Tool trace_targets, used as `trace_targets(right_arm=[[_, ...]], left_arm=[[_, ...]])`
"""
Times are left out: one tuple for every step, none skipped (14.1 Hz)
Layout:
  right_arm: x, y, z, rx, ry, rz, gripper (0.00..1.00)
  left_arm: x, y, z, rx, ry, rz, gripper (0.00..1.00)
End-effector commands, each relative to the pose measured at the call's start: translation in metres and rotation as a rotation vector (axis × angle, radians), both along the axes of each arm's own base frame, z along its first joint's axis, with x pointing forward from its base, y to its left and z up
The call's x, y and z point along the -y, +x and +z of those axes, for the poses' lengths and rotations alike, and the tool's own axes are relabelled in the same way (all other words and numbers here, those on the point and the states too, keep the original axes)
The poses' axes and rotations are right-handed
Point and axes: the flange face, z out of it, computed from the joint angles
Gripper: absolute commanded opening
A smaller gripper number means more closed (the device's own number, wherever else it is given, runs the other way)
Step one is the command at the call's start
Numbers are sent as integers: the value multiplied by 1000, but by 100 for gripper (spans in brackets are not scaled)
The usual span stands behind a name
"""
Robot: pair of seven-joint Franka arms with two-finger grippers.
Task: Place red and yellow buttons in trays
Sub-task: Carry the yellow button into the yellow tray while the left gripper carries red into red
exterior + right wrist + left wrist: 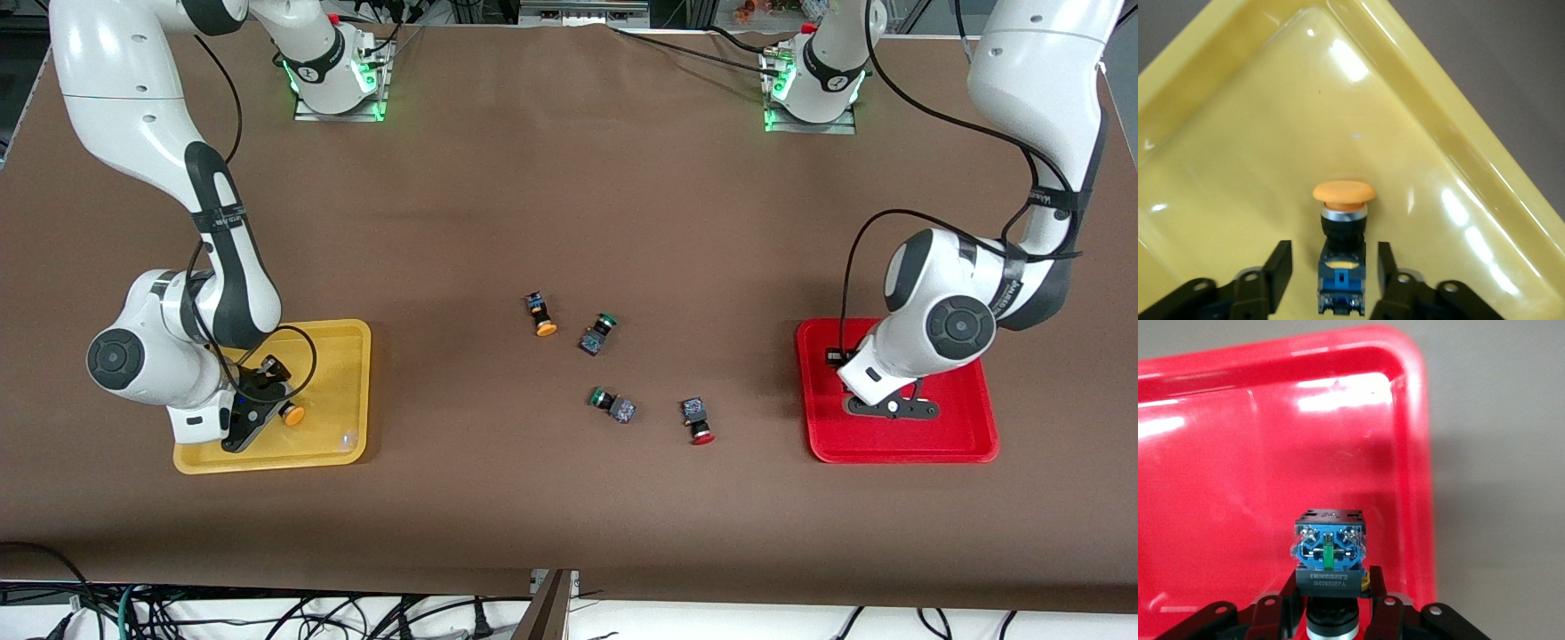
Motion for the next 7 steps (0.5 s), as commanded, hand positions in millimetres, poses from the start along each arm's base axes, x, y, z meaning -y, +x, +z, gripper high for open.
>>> trace_targets(right_arm=[[-14, 1, 14, 7, 50, -96, 100], [-27, -1, 21, -11, 58, -153, 100], [-48, -3, 34, -32, 69, -214, 100], [-70, -7, 39, -60, 74, -281, 100], [-98, -10, 52, -68, 92, -335, 100], [-122, -15, 59, -84, 103, -375, 100], [-141, -21, 60, -106, 104, -421, 100]], left_arm=[[-16, 0, -38, -6, -30, -73, 27], [-19, 0, -40, -9, -30, -70, 32], [-21, 0, -42, -13, -33, -74, 44], [-21, 0, -42, -14, -33, -82, 75], [-20, -1, -41, -15, -33, -82, 100], [-16, 0, -38, -13, -30, -76, 100], [-18, 2, -32, -5, -27, -73, 100]])
